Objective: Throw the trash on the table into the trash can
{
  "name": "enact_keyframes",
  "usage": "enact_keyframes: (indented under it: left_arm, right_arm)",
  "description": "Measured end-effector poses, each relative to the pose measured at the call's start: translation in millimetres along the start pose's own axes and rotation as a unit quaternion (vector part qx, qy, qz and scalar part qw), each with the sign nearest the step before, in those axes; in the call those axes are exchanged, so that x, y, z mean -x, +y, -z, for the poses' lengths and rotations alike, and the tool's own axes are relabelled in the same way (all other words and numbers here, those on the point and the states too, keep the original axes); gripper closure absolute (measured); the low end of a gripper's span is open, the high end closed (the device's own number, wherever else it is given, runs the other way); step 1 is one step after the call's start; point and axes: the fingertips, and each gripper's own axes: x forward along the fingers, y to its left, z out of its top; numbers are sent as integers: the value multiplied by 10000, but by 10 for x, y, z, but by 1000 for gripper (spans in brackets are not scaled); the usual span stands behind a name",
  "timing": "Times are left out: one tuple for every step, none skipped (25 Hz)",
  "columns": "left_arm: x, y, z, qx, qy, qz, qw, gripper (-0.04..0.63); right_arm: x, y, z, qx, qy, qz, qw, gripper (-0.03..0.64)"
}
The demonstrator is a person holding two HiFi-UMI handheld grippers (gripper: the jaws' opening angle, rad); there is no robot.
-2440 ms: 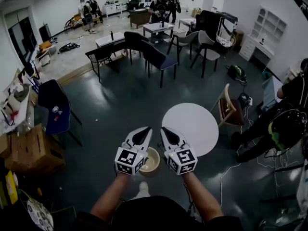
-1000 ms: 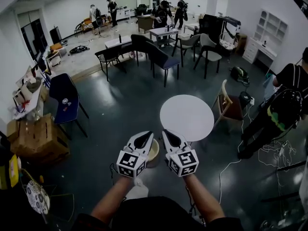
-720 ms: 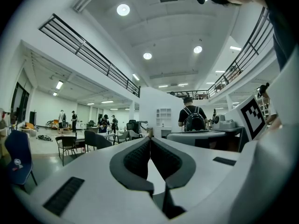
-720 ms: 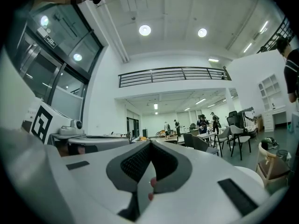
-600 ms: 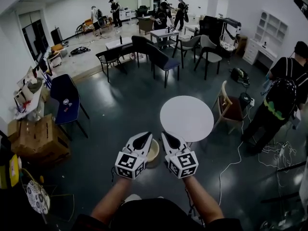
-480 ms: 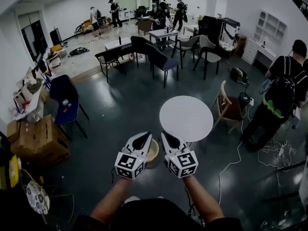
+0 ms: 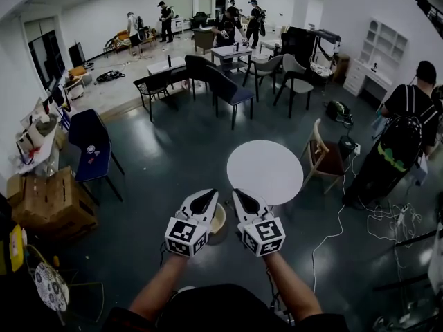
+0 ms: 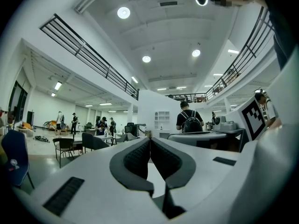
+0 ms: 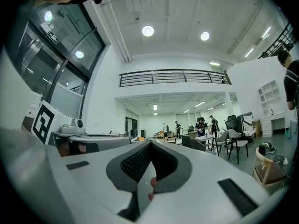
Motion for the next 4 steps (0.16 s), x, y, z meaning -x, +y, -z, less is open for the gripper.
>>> enact_keyframes:
  left_arm:
    - [10,-8,2,2,-5,16,10000,580]
    - [26,-13,10,-1,-6,33,10000,580]
    - [46,-16,21,-8,-4,49,10000,580]
    - [67,-17,33,-16,-2,65,10000,580]
  right_arm:
    - [2,14,8,6,11,5,10000,598]
    - [2,33,21,17,23,9,10000,598]
    - [1,55,37,31,35,13,10000,598]
    - [-2,80,53,47,47,17,10000,598]
